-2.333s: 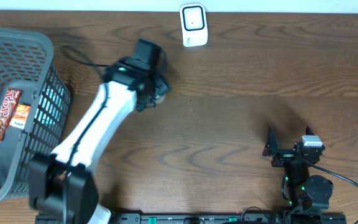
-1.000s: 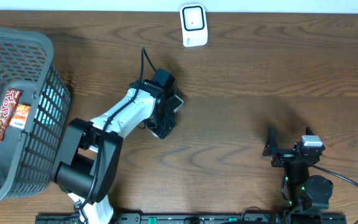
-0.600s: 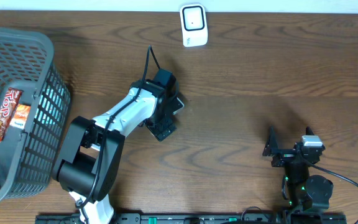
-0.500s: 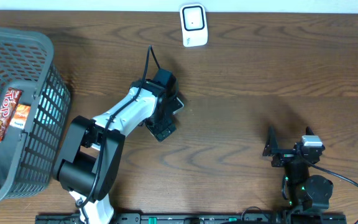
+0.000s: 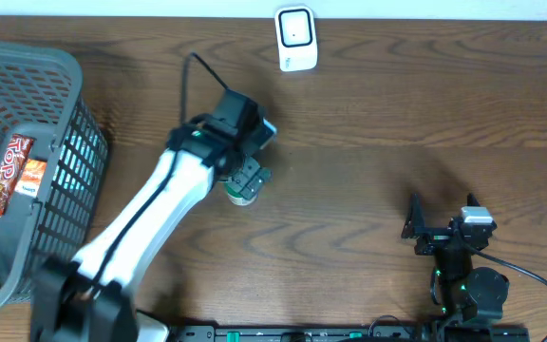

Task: Scan the item barcode
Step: 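Hold the container's label in front of the scanner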

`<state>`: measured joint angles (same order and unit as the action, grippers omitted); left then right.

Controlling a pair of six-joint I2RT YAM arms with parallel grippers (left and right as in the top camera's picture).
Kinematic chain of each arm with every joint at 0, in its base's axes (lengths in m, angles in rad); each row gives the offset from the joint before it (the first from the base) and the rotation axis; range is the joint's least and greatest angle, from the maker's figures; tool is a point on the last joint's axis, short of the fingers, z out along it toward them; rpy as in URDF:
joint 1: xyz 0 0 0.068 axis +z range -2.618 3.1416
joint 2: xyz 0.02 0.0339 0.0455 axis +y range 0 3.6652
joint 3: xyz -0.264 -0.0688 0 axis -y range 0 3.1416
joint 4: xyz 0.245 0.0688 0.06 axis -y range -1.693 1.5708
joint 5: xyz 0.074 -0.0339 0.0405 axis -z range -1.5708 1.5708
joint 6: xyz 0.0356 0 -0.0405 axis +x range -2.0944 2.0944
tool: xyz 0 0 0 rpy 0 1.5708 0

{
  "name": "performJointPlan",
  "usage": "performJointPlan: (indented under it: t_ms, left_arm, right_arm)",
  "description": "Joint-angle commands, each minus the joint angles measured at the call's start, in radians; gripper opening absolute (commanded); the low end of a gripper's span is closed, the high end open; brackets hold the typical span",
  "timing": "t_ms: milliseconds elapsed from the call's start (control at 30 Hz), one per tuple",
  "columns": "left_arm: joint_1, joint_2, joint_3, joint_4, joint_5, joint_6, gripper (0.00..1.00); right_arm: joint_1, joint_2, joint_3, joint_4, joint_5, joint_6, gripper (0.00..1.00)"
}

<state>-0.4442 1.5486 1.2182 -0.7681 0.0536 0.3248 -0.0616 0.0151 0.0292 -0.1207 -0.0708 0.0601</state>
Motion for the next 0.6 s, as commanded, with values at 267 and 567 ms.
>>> performJointPlan:
  t_ms: [267, 567]
  left_arm:
    - [-0.002, -0.197, 0.025, 0.006, 0.178, -0.065, 0.98]
    - [-0.002, -0.196, 0.024, 0.006, 0.071, -0.066, 0.98]
  right_arm:
    - [-0.009, -0.002, 0.004, -0.01, 0.002, 0.003, 0.99]
    - [-0.009, -0.002, 0.004, -0.01, 0.002, 0.003, 0.99]
